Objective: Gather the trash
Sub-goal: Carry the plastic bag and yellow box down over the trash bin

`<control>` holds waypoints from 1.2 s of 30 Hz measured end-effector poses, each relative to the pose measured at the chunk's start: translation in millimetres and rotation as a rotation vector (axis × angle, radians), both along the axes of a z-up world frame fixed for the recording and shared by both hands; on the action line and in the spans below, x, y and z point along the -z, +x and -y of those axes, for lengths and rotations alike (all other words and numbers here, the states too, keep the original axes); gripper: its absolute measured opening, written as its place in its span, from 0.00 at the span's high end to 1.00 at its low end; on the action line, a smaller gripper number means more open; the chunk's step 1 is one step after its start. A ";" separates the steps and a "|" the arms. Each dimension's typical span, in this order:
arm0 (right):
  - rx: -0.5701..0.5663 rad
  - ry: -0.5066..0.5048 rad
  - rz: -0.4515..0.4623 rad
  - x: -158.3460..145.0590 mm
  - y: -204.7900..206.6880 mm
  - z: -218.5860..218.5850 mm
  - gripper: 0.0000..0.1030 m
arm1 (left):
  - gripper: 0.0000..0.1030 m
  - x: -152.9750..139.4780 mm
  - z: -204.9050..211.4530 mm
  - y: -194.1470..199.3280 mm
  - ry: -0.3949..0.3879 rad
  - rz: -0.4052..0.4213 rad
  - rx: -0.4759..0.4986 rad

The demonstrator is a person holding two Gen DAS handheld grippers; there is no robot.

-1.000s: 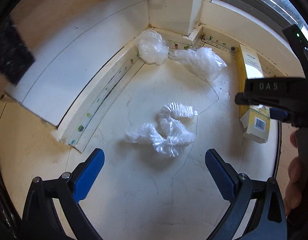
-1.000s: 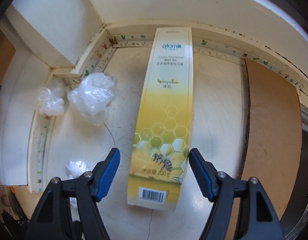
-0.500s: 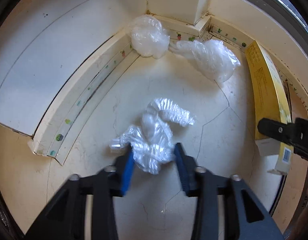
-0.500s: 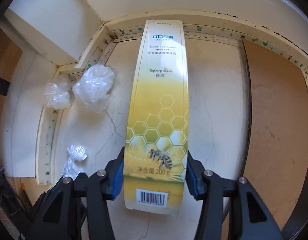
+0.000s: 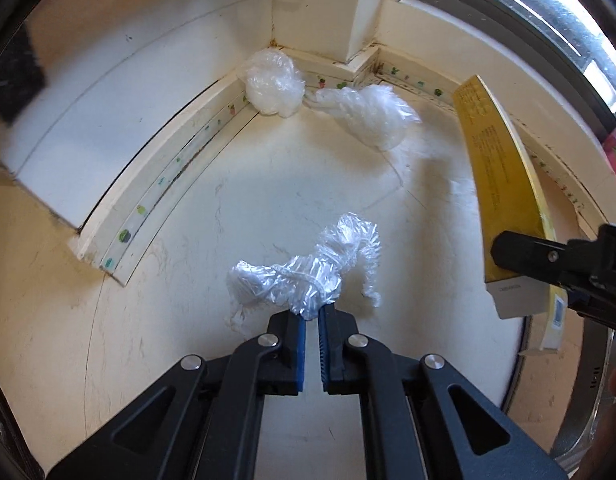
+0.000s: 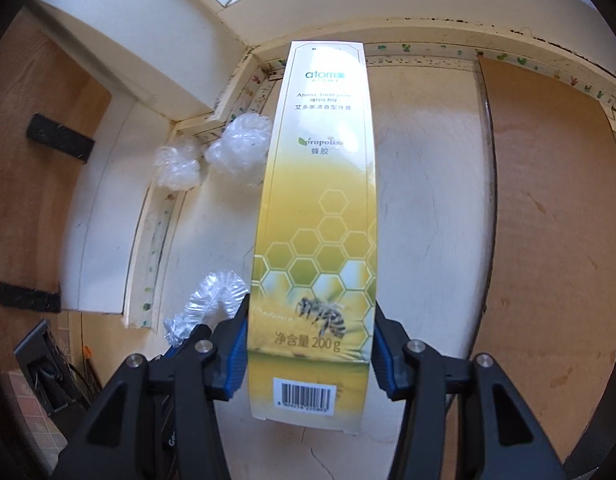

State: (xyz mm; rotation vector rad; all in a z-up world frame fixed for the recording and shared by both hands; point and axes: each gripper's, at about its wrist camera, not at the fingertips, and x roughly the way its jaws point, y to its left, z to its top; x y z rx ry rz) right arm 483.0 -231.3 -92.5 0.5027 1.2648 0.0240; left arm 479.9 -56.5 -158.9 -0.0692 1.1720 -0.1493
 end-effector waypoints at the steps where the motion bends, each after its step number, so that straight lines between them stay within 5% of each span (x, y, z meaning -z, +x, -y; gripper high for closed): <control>1: -0.007 0.003 0.007 -4.2 -3.5 -1.8 0.51 | 0.97 -5.4 2.4 -4.8 0.000 0.007 0.005; 11: -0.089 0.032 0.073 -48.3 -74.7 -17.1 0.51 | 0.97 -85.8 -4.4 -95.3 -0.039 0.094 0.048; 26: -0.133 -0.031 0.223 -140.2 -250.2 -65.7 0.51 | 0.97 -206.9 -70.4 -280.9 -0.152 0.189 0.129; 36: -0.175 -0.039 0.305 -178.5 -372.4 -122.4 0.51 | 0.97 -248.0 -115.9 -403.2 -0.150 0.250 0.177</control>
